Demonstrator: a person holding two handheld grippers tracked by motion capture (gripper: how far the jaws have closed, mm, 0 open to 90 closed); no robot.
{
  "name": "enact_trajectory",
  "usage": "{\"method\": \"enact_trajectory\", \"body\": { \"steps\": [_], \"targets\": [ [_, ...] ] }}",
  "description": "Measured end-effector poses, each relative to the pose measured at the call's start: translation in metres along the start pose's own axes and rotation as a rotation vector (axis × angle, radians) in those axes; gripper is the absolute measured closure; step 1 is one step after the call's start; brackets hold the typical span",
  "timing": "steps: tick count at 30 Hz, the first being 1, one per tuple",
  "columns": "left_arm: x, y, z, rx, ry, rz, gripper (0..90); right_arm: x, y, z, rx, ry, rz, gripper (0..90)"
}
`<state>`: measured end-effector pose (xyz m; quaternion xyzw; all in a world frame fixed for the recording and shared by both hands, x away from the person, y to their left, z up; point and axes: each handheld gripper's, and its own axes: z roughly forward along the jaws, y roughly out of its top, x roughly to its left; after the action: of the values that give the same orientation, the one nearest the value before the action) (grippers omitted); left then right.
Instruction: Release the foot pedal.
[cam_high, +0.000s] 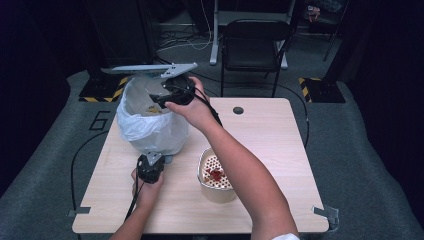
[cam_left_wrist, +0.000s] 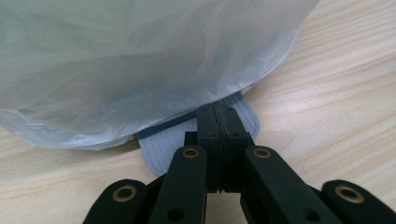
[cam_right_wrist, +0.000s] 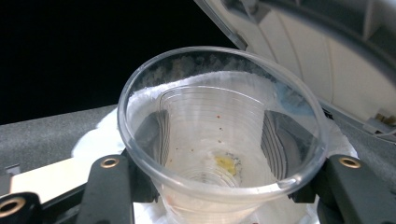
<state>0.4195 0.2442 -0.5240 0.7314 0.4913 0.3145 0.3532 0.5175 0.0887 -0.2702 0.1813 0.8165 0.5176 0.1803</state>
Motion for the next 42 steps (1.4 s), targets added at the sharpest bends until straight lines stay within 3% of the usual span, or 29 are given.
{"method": "enact_trajectory", "body": {
  "steps": [6, 8, 10, 11, 12, 15, 19, 22, 24, 26, 28, 29, 30, 31, 33, 35, 37, 38, 42],
  "targets": [
    [0.000, 0.000, 0.000, 0.000, 0.000, 0.001, 89.2, -0.003, -0.002, 0.023, 0.045, -0.018, 0.044, 39.1],
    [0.000, 0.000, 0.000, 0.000, 0.000, 0.002, 89.3, -0.002, -0.004, 0.030, 0.064, -0.036, 0.078, 34.9],
    [0.000, 0.000, 0.000, -0.001, 0.002, 0.004, 89.3, 0.000, -0.005, 0.035, 0.052, -0.078, 0.101, 21.9],
    [0.000, 0.000, 0.000, 0.002, 0.002, 0.005, 89.3, 0.000, -0.007, 0.036, 0.040, -0.077, 0.136, 15.1],
    [0.000, 0.000, 0.000, 0.002, 0.002, 0.005, 89.2, 0.000, -0.009, 0.037, 0.032, -0.066, 0.180, 13.6],
    [0.000, 0.000, 0.000, 0.001, 0.002, 0.004, 89.3, 0.000, -0.012, 0.032, 0.034, -0.068, 0.183, 12.2],
    [0.000, 0.000, 0.000, -0.001, 0.002, 0.003, 89.1, 0.000, -0.018, 0.007, 0.027, -0.063, 0.163, 12.5],
    [0.001, 0.000, -0.001, -0.007, -0.005, -0.005, 88.8, -0.002, -0.029, -0.025, 0.005, -0.062, 0.154, 14.2],
    [0.003, -0.001, -0.001, -0.009, -0.014, -0.015, 87.9, -0.004, -0.039, -0.043, 0.020, -0.087, 0.133, 14.5],
    [0.005, -0.003, -0.002, -0.031, -0.001, -0.011, 79.4, -0.008, -0.053, -0.068, 0.050, -0.113, 0.130, 15.3],
    [0.009, -0.004, -0.005, -0.024, -0.061, -0.051, 73.4, -0.013, -0.066, -0.087, 0.053, -0.133, 0.139, 16.0],
    [0.009, -0.004, -0.008, -0.013, -0.062, -0.084, 70.9, -0.016, -0.073, -0.096, 0.045, -0.146, 0.149, 16.6],
    [0.010, -0.004, -0.010, -0.018, -0.066, -0.090, 68.8, -0.018, -0.081, -0.105, 0.044, -0.158, 0.156, 16.7],
    [0.012, -0.004, -0.012, -0.008, -0.081, -0.082, 63.3, -0.020, -0.092, -0.114, 0.052, -0.169, 0.160, 16.7],
    [0.013, -0.001, -0.018, 0.000, -0.091, -0.071, 61.4, -0.023, -0.109, -0.128, 0.060, -0.217, 0.145, 17.2],
    [0.014, 0.002, -0.024, 0.006, -0.114, -0.072, 59.7, -0.025, -0.121, -0.138, 0.062, -0.227, 0.173, 17.2],
    [0.014, 0.003, -0.029, 0.001, -0.128, -0.071, 51.8, -0.029, -0.137, -0.151, 0.034, -0.234, 0.231, 17.2],
    [0.013, 0.003, -0.032, -0.007, -0.139, -0.045, 49.8, -0.030, -0.141, -0.154, 0.032, -0.238, 0.244, 17.2],
    [0.015, -0.001, -0.043, -0.032, -0.189, -0.042, 41.4, -0.030, -0.159, -0.174, 0.044, -0.281, 0.253, 17.6]
  ]
}}
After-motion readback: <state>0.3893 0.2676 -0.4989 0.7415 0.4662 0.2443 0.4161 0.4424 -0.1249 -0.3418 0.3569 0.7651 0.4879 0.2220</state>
